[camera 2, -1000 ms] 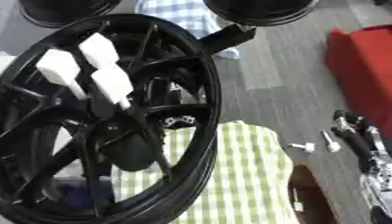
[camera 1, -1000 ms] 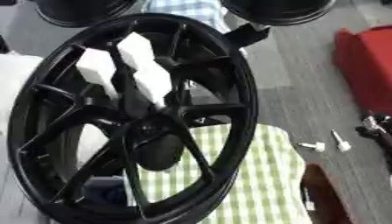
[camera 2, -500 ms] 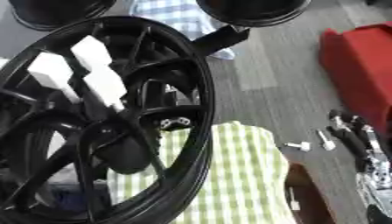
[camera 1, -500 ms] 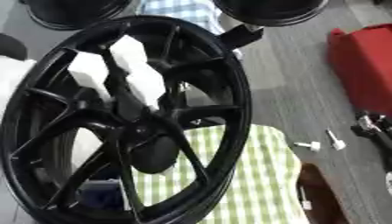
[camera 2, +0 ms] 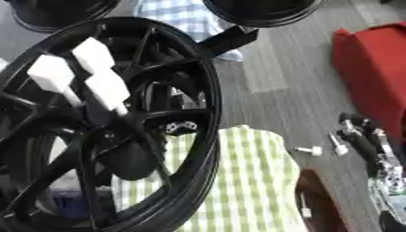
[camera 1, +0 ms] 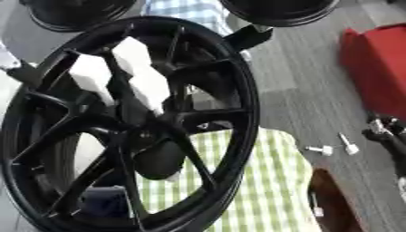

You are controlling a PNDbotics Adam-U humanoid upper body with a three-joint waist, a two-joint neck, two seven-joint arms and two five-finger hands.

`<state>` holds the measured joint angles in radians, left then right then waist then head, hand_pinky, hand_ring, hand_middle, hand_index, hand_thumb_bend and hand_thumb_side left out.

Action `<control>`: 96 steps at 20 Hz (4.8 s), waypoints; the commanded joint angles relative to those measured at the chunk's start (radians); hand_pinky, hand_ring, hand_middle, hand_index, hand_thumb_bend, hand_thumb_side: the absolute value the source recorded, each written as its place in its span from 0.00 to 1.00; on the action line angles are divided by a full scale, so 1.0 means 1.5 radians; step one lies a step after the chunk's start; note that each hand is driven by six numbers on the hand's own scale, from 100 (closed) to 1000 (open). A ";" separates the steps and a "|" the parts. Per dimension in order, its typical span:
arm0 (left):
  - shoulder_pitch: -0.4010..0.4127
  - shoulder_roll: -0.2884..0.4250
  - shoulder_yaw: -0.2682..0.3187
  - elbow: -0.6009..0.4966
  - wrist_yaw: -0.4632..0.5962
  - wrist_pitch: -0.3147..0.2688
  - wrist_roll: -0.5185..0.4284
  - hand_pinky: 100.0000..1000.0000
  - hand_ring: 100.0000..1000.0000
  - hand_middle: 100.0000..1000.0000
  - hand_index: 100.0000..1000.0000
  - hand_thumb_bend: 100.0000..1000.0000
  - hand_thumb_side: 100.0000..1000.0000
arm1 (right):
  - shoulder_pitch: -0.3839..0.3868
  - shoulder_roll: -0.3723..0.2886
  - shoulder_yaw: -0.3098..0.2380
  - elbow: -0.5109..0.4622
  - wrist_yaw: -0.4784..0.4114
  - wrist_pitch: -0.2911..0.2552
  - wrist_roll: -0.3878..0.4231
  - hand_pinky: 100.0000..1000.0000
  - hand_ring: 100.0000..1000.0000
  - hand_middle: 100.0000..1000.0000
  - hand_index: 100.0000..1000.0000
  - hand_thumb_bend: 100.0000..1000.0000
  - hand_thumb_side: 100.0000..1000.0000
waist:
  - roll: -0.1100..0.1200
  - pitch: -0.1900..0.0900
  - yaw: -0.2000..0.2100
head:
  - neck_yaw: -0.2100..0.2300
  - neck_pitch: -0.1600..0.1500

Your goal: Pull the pin out of the wheel hub.

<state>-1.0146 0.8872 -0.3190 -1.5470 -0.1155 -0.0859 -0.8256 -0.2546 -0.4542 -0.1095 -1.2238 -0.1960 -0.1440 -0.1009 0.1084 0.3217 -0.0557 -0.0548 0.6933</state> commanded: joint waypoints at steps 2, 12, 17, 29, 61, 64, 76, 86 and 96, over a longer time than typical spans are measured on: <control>-0.027 -0.009 -0.012 0.037 -0.021 0.004 -0.005 0.79 0.77 0.70 0.82 0.88 0.32 | -0.006 -0.022 0.000 -0.005 0.001 0.001 0.003 0.70 0.59 0.66 0.72 0.14 0.46 | -0.004 -0.021 0.000 | 0.001 0.003; -0.042 -0.044 -0.042 0.098 -0.007 0.013 -0.032 0.77 0.75 0.68 0.81 0.88 0.32 | -0.009 -0.021 0.002 -0.001 0.001 0.002 0.005 0.70 0.59 0.66 0.72 0.14 0.45 | -0.004 -0.025 -0.002 | 0.002 0.011; -0.043 -0.053 -0.052 0.112 -0.011 0.018 -0.047 0.76 0.73 0.64 0.80 0.87 0.32 | -0.011 -0.021 0.002 0.000 0.000 0.002 0.005 0.70 0.59 0.66 0.72 0.14 0.45 | -0.004 -0.026 -0.003 | 0.003 0.013; -0.044 -0.063 -0.060 0.127 -0.032 0.023 -0.054 0.69 0.67 0.57 0.74 0.79 0.32 | -0.013 -0.021 0.002 0.002 -0.001 0.001 0.005 0.70 0.59 0.66 0.72 0.15 0.45 | -0.004 -0.027 -0.003 | 0.007 0.019; -0.043 -0.080 -0.075 0.153 -0.062 0.031 -0.054 0.53 0.45 0.24 0.43 0.49 0.14 | -0.016 -0.021 0.004 0.002 -0.003 0.002 0.009 0.70 0.59 0.65 0.72 0.16 0.44 | -0.005 -0.029 -0.005 | 0.021 0.035; -0.043 -0.082 -0.081 0.154 -0.055 0.029 -0.054 0.51 0.41 0.20 0.39 0.52 0.11 | -0.016 -0.020 0.004 0.003 -0.003 0.003 0.009 0.70 0.59 0.65 0.72 0.16 0.44 | -0.005 -0.029 -0.005 | 0.024 0.036; -0.045 -0.079 -0.077 0.149 -0.071 0.023 -0.054 0.44 0.35 0.11 0.35 0.70 0.03 | -0.017 -0.020 0.005 0.005 -0.005 0.003 0.010 0.70 0.59 0.65 0.72 0.16 0.44 | -0.004 -0.031 -0.004 | 0.027 0.039; -0.044 -0.081 -0.071 0.151 -0.096 0.043 -0.029 0.54 0.57 0.45 0.60 0.54 0.00 | -0.017 -0.019 0.006 0.005 -0.005 0.005 0.012 0.70 0.59 0.65 0.72 0.16 0.45 | -0.003 -0.032 -0.004 | 0.028 0.039; -0.045 -0.085 -0.074 0.154 -0.072 0.065 -0.011 0.37 0.39 0.26 0.35 0.50 0.00 | -0.018 -0.020 0.005 0.006 -0.008 0.006 0.013 0.70 0.59 0.65 0.72 0.16 0.45 | -0.003 -0.032 -0.005 | 0.029 0.039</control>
<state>-1.0611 0.7445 -0.4405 -1.3123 -0.2298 0.0054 -0.8469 -0.2720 -0.4543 -0.0977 -1.2056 -0.1989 -0.1353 -0.0837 0.1086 0.3027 -0.0623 -0.0119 0.7471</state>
